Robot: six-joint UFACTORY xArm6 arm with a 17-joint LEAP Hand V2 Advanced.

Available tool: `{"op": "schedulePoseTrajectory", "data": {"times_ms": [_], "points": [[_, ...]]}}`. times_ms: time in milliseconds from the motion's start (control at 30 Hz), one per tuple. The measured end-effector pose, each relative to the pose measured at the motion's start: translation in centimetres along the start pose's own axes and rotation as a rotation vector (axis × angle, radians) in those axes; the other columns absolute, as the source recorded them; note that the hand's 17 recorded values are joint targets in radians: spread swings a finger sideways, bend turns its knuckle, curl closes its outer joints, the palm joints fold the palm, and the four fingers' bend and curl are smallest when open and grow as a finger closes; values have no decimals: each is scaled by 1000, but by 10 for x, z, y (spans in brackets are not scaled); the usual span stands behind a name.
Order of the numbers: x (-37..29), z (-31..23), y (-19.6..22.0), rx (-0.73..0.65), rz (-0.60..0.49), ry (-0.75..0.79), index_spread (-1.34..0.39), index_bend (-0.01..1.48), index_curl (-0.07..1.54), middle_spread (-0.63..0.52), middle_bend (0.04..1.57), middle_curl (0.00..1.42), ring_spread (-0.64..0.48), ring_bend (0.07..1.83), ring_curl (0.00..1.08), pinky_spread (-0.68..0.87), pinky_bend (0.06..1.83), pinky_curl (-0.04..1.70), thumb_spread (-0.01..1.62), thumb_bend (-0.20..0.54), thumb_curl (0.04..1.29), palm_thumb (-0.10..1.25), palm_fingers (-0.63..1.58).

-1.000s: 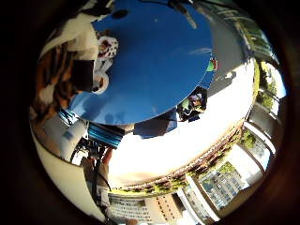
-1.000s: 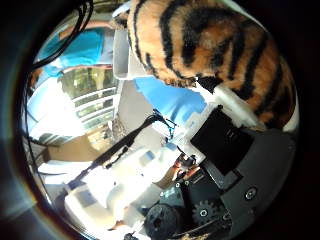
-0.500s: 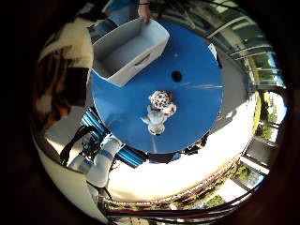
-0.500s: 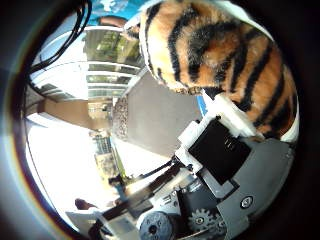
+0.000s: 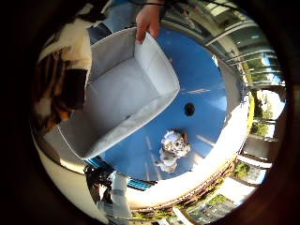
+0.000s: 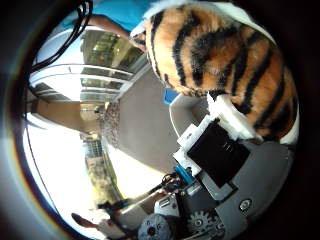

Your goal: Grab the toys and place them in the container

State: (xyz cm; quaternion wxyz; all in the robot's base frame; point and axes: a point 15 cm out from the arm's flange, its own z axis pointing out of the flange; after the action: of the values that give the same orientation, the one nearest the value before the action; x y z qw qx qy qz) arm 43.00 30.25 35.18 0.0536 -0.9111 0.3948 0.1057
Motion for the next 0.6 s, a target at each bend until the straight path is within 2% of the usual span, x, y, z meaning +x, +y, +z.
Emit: {"op": "schedulePoseTrajectory", "data": {"times_ms": [100,200,333,400,433,467,500,533,600], "points": [[0,14,-4,-20,-13,-8,-908,1116,-17,-208,1214,1109,-144,1399,907,130,1479,960,1031,-20,947,938,893],[-1,35,-13,-37,-31,-17,-880,1138,-12,-204,1189,1097,-121,1413,893,134,1433,967,1046,-40,918,844,837],[-13,49,-36,5,-66,-4,-839,1166,-12,-194,1171,1080,-90,1427,859,147,1381,967,1084,-24,882,819,820],[-20,64,-43,-2,-83,-4,-783,1188,3,-178,1131,1047,-52,1372,817,175,1339,940,1096,-30,846,806,846],[-22,69,-41,-17,-92,-4,-702,1214,26,-162,1046,998,-12,1290,782,195,1291,918,1095,-40,814,792,793],[-24,74,-40,-34,-108,-3,-654,1154,11,-164,890,956,3,1244,773,199,1300,926,1096,-45,790,786,515],[-28,79,-39,-47,-126,-5,-580,1090,30,-143,677,883,37,1145,774,224,1277,944,1095,-48,760,769,75],[-33,84,-38,-57,-147,-7,-519,1080,55,-126,585,818,70,1051,745,247,1200,923,1094,-45,734,761,-84],[-36,88,-37,-70,-163,-9,-454,981,44,-89,454,697,125,802,576,291,1035,800,1092,-40,688,750,-200]]}}
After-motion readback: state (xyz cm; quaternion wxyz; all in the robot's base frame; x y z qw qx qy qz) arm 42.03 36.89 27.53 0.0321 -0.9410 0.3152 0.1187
